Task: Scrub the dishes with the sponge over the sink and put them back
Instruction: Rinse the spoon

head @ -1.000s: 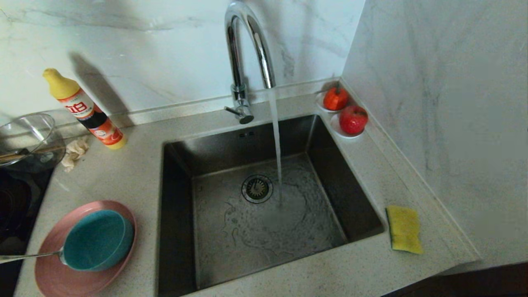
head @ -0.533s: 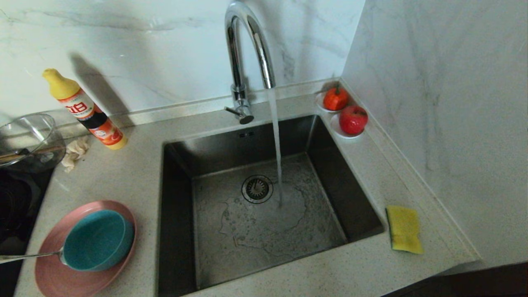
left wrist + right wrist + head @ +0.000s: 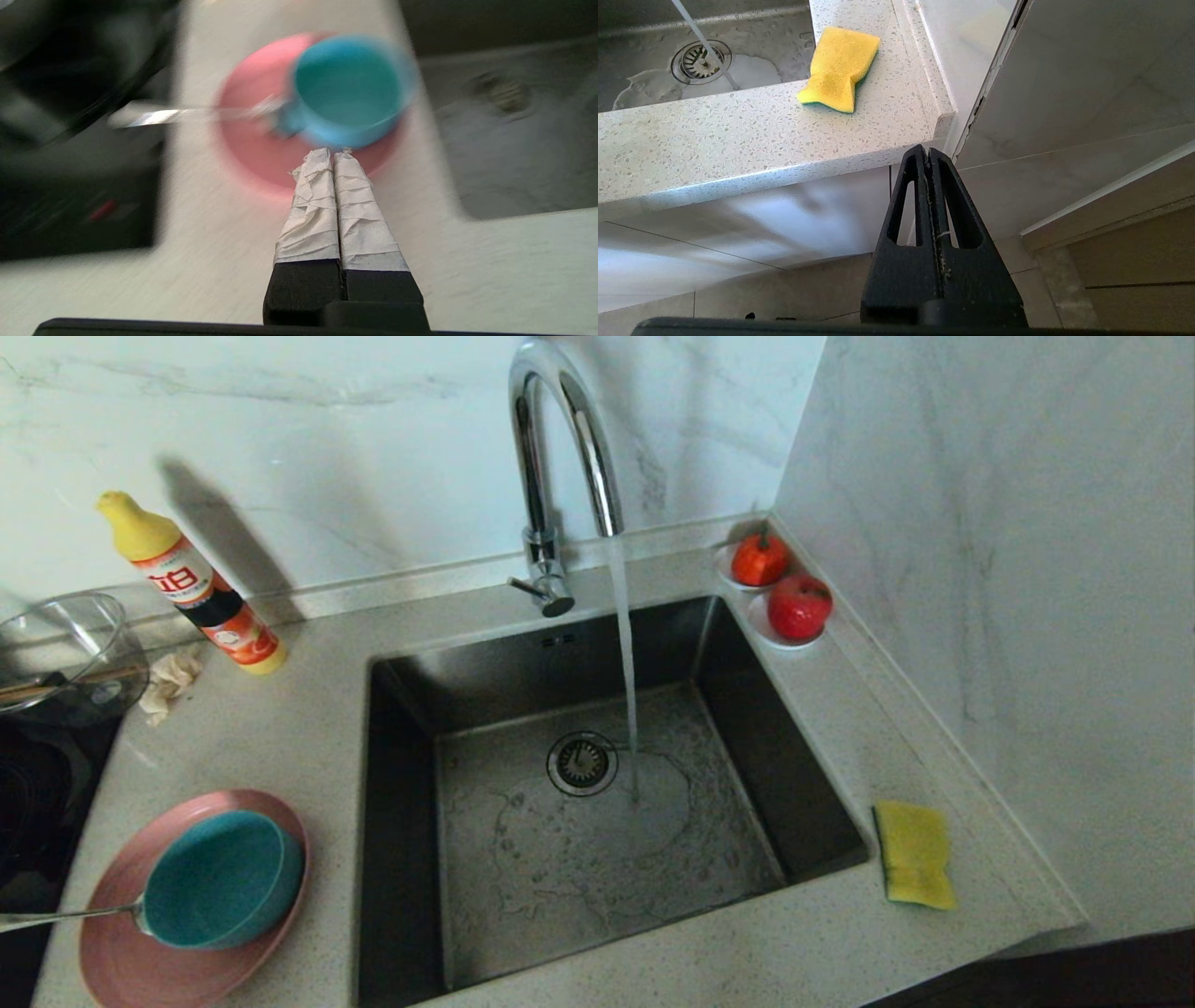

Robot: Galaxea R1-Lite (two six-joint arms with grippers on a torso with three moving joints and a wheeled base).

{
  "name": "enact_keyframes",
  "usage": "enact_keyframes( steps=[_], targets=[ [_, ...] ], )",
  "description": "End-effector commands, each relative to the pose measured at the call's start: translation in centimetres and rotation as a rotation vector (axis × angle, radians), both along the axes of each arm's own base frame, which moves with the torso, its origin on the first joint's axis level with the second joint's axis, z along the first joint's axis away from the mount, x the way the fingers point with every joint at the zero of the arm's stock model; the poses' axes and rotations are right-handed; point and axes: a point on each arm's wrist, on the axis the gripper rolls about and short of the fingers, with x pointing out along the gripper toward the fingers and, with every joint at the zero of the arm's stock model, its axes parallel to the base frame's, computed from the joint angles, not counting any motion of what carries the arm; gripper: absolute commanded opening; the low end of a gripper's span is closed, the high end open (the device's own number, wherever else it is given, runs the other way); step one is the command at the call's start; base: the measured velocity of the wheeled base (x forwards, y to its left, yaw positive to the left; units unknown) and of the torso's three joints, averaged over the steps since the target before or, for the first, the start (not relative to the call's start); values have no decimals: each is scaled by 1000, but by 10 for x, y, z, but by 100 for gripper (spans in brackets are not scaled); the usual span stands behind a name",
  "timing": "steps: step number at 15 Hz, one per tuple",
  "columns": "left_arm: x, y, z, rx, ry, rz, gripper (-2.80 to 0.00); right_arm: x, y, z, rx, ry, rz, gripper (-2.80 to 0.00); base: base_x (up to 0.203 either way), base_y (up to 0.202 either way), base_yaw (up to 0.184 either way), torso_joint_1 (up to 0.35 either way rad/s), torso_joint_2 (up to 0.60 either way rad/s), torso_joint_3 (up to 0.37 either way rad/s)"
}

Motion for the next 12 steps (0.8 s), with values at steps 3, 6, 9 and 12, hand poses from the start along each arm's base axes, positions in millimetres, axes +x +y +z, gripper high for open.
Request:
enact_keyframes(
  steps=[3,6,9,12],
  targets=[
    [7,-4,-19,-34,13,-160,-280,0,0,0,0,0,0,-280,0,0,0,0,0,0],
    [7,-4,-18,-38,5,-159,-280,0,0,0,0,0,0,-280,0,0,0,0,0,0],
    [7,-4,-18,-39,5,-158,-280,0,0,0,0,0,0,-280,0,0,0,9,1,2],
    [7,-4,-18,-39,5,-159,-280,0,0,0,0,0,0,-280,0,0,0,0,0,0]
  ],
)
